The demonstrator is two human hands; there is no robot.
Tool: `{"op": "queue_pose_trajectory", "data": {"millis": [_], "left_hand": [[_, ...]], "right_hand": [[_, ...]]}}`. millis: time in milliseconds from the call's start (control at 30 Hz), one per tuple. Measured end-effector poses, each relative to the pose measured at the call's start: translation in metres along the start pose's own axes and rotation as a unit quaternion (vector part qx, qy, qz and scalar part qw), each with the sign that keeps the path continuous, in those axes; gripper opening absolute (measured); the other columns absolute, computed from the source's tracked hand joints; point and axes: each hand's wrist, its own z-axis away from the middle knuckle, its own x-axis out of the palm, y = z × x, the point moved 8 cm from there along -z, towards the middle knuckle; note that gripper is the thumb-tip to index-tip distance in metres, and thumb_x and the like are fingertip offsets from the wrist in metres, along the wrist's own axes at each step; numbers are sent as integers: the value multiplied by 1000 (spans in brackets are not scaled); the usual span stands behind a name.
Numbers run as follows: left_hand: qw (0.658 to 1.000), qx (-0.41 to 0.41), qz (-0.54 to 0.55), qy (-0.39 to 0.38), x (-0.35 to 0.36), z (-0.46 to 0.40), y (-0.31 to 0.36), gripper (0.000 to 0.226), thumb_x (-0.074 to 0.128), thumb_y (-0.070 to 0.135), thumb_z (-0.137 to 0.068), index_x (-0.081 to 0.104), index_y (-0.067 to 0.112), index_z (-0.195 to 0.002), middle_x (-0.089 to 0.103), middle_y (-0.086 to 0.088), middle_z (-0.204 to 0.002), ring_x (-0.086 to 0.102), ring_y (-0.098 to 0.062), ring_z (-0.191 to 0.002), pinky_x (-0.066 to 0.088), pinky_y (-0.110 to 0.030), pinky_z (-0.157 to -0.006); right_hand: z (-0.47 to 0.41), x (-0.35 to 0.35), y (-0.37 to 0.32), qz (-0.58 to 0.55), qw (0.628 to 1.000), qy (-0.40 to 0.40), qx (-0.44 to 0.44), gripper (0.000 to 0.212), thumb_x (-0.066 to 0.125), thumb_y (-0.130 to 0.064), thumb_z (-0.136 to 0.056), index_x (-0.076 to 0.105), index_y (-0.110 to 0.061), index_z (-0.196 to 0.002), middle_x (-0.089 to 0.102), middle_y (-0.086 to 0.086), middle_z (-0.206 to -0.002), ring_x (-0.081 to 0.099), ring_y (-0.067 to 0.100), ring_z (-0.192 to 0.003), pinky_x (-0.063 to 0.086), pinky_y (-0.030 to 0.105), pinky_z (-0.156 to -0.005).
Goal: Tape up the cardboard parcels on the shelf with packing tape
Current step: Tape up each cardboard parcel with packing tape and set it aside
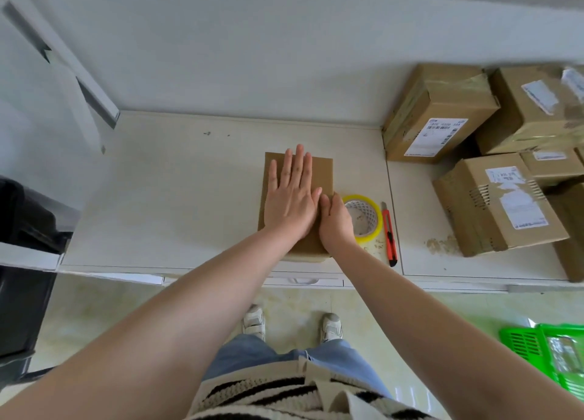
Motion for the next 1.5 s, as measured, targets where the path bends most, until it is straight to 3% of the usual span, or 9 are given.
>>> {"op": "queue_pose_trajectory", "data": {"millis": [233, 333, 467, 600, 733, 867, 1033, 1267, 1500], "left_hand": [[996, 37, 73, -24, -4, 0, -11, 72, 27, 41, -105, -12, 5, -155, -21, -14, -162, -18, -27, -150, -8, -42, -123], [976, -114, 185, -11, 0, 15, -63, 74, 26, 45, -106, -9, 3, -155, -17, -14, -163, -13, -28, -152, -6, -37, -122], [810, -285, 487, -159, 45, 44, -102, 83, 20, 66, -98, -6, 15, -158, -12, -6, -165, -8, -22, -153, -1, -44, -123], [700, -295, 623, -188, 43, 61, -114, 113, 42, 96, -65, 27, 30, -154, 42, 1, -153, 46, -21, -134, 36, -41, -112], [751, -306, 578, -89, 2, 55, -126, 77, 56, 69, -85, 42, 18, -140, 57, 2, -122, 56, -20, -102, 46, -34, -82], [789, -342, 506, -67, -18, 50, -124, 87, 63, 80, -70, 42, 20, -129, 60, 1, -114, 62, -26, -99, 54, -43, -88], [909, -293, 293, -43, -32, 50, -103, 93, 60, 79, -73, 35, 18, -138, 54, -5, -125, 61, -30, -110, 49, -41, -83], [899, -282, 318, -106, -17, 51, -75, 104, 68, 67, -77, 15, 19, -152, 41, -10, -139, 50, -34, -125, 45, -45, -95], [872, -340, 348, -44, -18, 59, -64, 95, 74, 60, -76, 25, 21, -147, 46, -6, -131, 59, -32, -113, 43, -38, -78]], "right_hand": [[-3, 1, 2, 6, 1000, -7, 7, 48, 29, -36, -107, 43, -1, -136, 56, 20, -130, 53, 35, -118, 33, 30, -82], [-2, -2, 4, 0, 1000, -10, 16, 48, 27, -39, -106, 45, -2, -132, 58, 16, -122, 54, 34, -114, 37, 33, -82], [2, 2, 1, -46, 999, -16, 8, 38, 31, -37, -106, 52, -7, -116, 59, 5, -102, 54, 28, -100, 36, 31, -77], [9, 18, 4, -169, 983, -55, 52, 28, 38, -40, -104, 58, -20, -106, 56, -5, -90, 51, 13, -83, 41, 28, -72], [8, 30, -1, -191, 975, -94, 58, 28, 40, -41, -104, 60, -22, -105, 60, -5, -91, 52, 16, -87, 42, 28, -74], [10, 38, -7, -174, 975, -104, 93, 53, 35, -57, -100, 47, -24, -140, 55, -2, -128, 49, 21, -119, 37, 35, -102], [16, 48, -12, -194, 962, -169, 91, 82, 37, -75, -89, 14, -35, -156, 20, -11, -161, 24, 16, -147, 15, 42, -121], [9, 46, -2, -188, 967, -144, 94, 65, 35, -64, -95, 27, -37, -153, 35, -11, -155, 34, 16, -142, 27, 42, -119], [8, 33, -13, -163, 974, -150, 54, 55, 32, -50, -103, 33, -26, -152, 46, -3, -147, 45, 16, -134, 35, 32, -112]]}}
